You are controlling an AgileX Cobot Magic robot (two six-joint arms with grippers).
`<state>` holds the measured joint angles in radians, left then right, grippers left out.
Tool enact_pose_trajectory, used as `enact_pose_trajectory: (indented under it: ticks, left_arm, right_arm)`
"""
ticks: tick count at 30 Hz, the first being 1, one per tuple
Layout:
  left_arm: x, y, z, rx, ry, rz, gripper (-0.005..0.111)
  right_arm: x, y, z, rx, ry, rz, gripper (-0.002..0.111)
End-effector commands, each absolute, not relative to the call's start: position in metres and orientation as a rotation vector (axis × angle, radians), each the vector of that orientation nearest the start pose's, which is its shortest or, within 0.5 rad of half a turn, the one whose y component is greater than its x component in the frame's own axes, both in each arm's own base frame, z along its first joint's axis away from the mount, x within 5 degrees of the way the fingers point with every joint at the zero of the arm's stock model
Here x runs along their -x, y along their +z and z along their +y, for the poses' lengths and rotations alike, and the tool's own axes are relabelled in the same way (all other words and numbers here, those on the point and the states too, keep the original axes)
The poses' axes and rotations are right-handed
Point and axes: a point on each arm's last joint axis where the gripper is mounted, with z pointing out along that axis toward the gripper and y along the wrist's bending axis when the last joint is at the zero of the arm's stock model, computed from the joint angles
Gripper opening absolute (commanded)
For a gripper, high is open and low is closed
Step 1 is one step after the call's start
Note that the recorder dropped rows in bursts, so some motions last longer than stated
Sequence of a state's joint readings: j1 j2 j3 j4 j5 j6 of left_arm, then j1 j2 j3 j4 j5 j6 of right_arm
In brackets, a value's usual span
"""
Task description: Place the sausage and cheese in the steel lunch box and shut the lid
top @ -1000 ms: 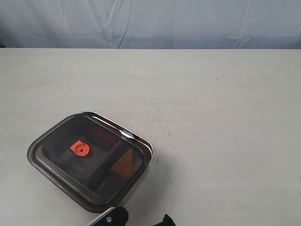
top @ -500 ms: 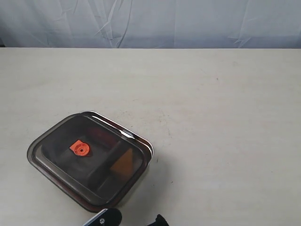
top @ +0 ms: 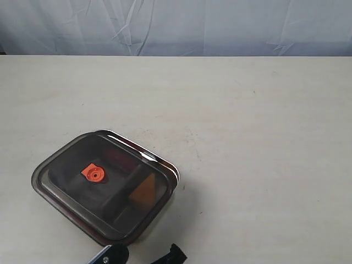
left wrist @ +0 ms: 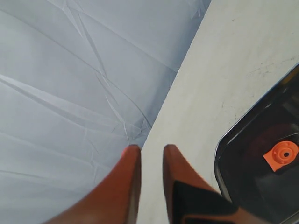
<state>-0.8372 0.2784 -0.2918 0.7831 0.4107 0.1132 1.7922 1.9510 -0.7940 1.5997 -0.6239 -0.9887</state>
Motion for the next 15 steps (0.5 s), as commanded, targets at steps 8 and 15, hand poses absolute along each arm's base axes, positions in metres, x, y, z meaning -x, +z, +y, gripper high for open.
enact_pose_trajectory:
  ticks: [8,15]
  left_arm:
    - [-0.067,0.268,-0.036,-1.166,0.247,1.327,0.018]
    - [-0.067,0.268,-0.036,-1.166,0.248,1.329,0.018]
  right_arm:
    - [0.009,0.101,0.322,1.158,0.243,2.036,-0.001]
    - [-0.003,0.111,0.323,1.135,0.247,2.032,-0.001]
